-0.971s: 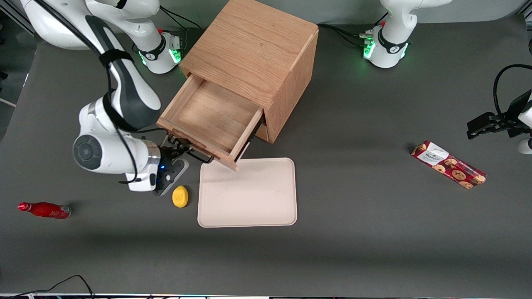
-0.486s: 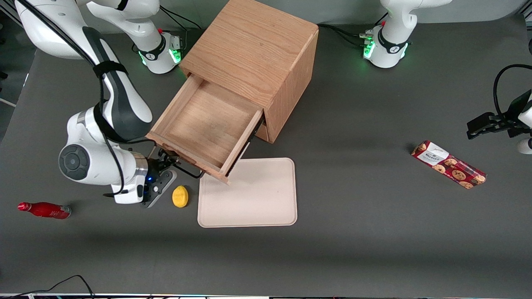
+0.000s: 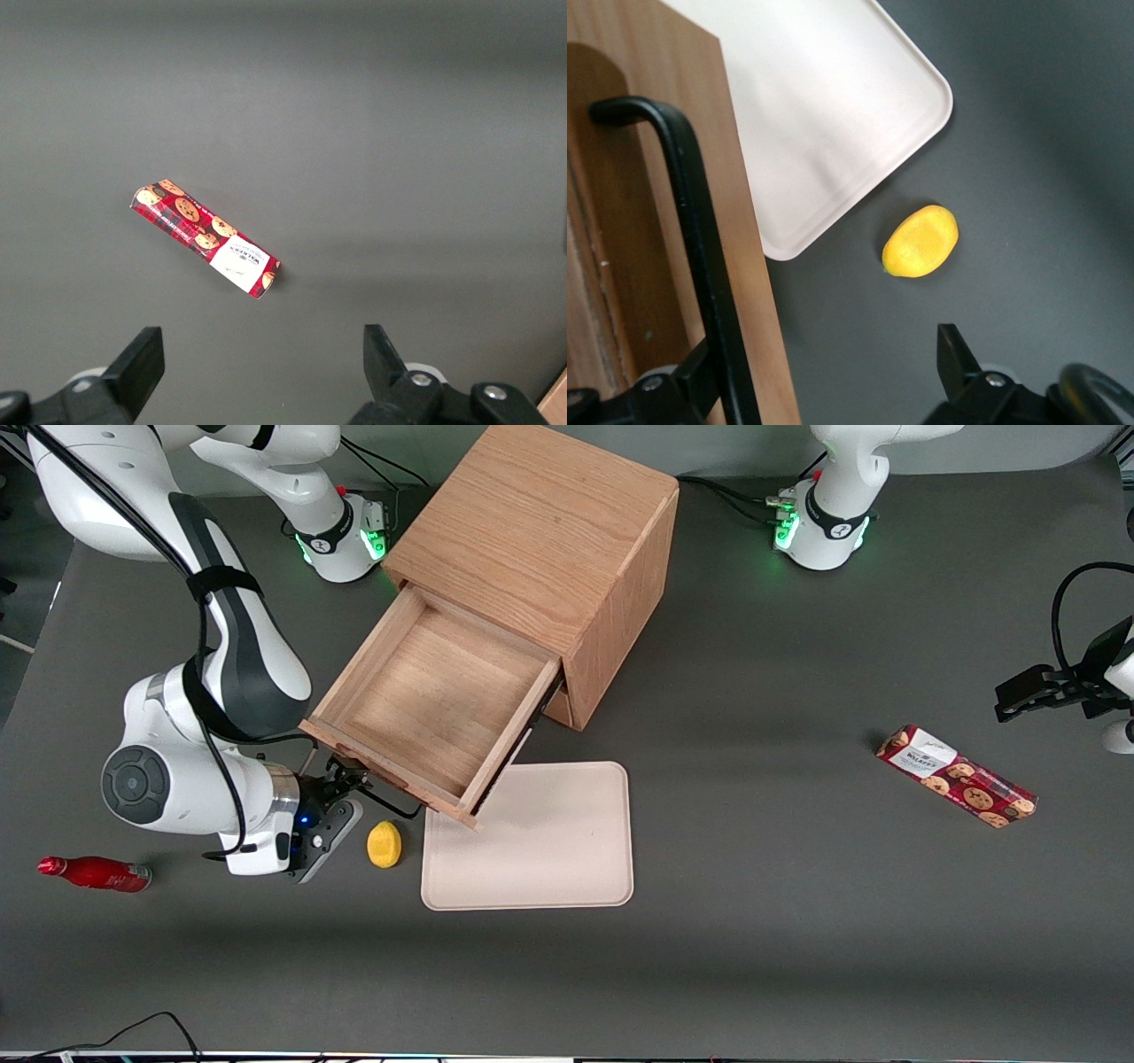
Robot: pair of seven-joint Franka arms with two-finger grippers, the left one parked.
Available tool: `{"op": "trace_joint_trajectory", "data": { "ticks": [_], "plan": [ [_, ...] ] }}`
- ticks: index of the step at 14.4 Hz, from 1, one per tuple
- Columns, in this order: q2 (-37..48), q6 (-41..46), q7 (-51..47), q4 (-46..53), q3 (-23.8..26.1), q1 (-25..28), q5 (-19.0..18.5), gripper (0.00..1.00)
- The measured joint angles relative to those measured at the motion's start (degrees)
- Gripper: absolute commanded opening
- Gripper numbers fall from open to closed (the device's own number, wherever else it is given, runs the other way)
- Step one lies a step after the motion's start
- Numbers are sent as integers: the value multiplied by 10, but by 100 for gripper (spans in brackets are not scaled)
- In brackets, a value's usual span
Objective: Open upper drawer
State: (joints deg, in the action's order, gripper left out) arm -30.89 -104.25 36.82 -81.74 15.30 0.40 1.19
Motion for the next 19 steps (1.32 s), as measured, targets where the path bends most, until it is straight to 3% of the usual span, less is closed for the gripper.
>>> {"op": "trace_joint_trajectory", "data": {
  "ticks": [5, 12, 16, 19],
  "plan": [
    [-8, 25, 12, 27, 0, 4, -4, 100],
    [12, 127, -15, 92, -1, 3, -4, 100],
    [81, 216, -140, 92, -15, 0, -4, 100],
    [198, 265, -242, 36, -35, 0, -4, 100]
  ]
}}
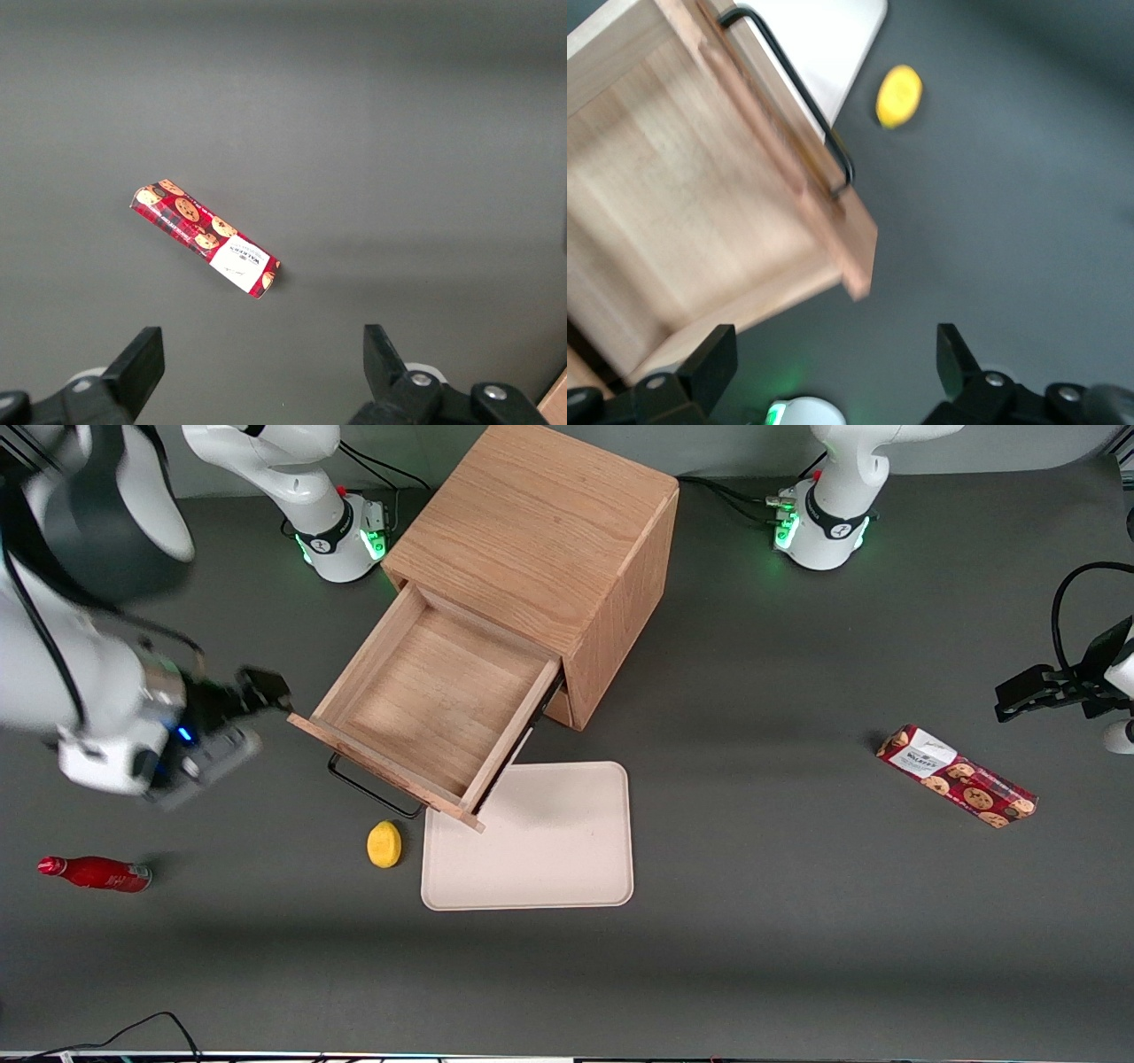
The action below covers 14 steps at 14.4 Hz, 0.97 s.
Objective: Open upper drawer
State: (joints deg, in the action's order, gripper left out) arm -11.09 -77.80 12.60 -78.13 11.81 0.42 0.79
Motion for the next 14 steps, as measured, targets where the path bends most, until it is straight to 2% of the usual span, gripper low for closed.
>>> {"op": "trace_joint_trajectory", "data": {
  "ticks": [5, 8, 10, 14],
  "plan": [
    [244, -7, -63, -218, -49, 1, 4, 100],
    [349, -30, -85, -326, -64, 1, 6, 100],
    [366, -41, -87, -338, -67, 1, 6, 100],
    [341, -48, -86, -319, -83, 1, -6, 100]
  ]
}}
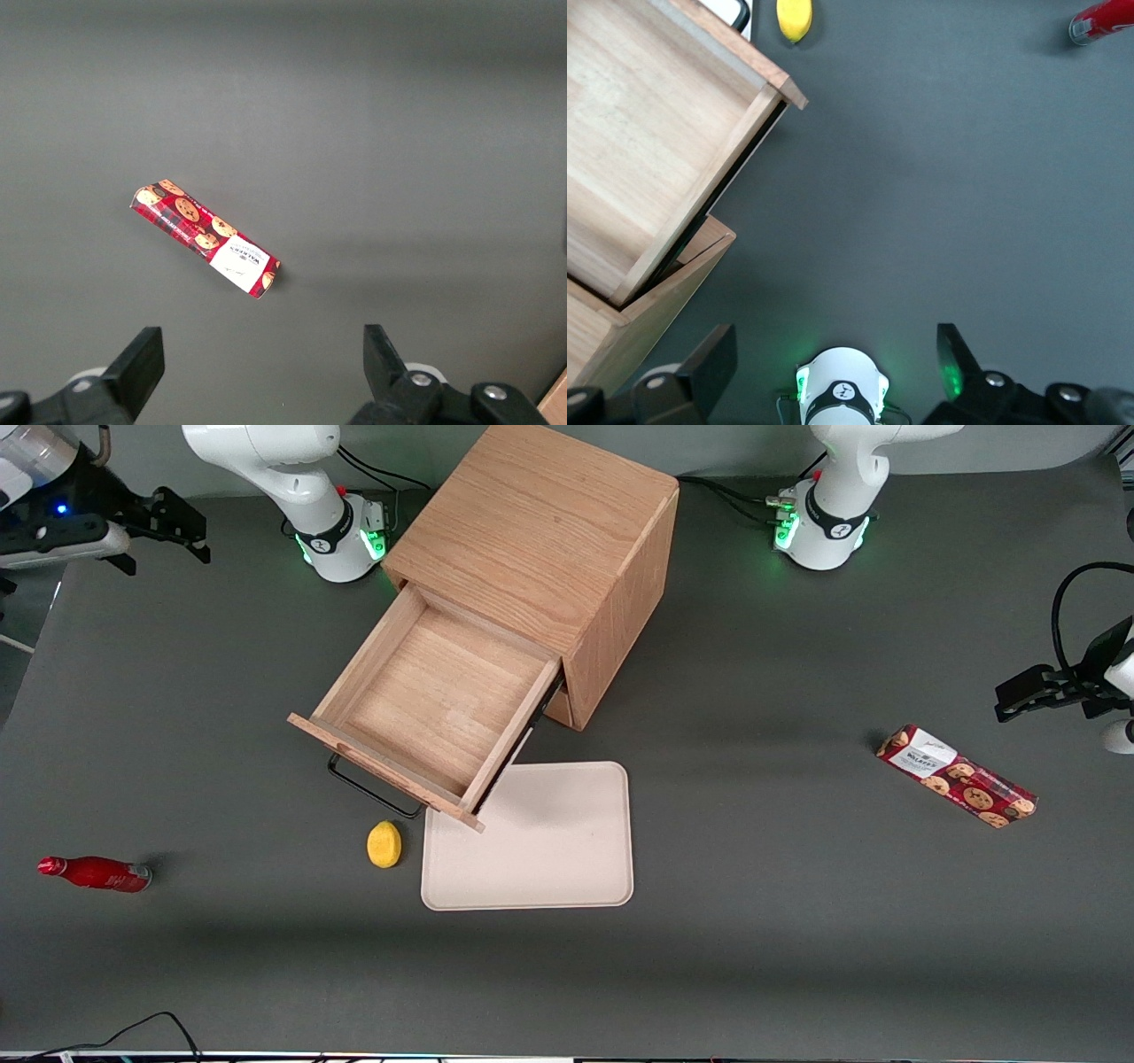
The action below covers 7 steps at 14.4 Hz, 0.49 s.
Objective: Open upper drawer
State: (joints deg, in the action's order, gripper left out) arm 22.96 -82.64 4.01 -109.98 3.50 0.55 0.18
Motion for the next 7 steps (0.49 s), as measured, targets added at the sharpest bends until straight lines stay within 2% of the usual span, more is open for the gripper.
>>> {"op": "trace_joint_trajectory", "data": {
  "ticks": [7],
  "plan": [
    [-12, -16, -110, 15, -2, 6, 0, 100]
  ]
}}
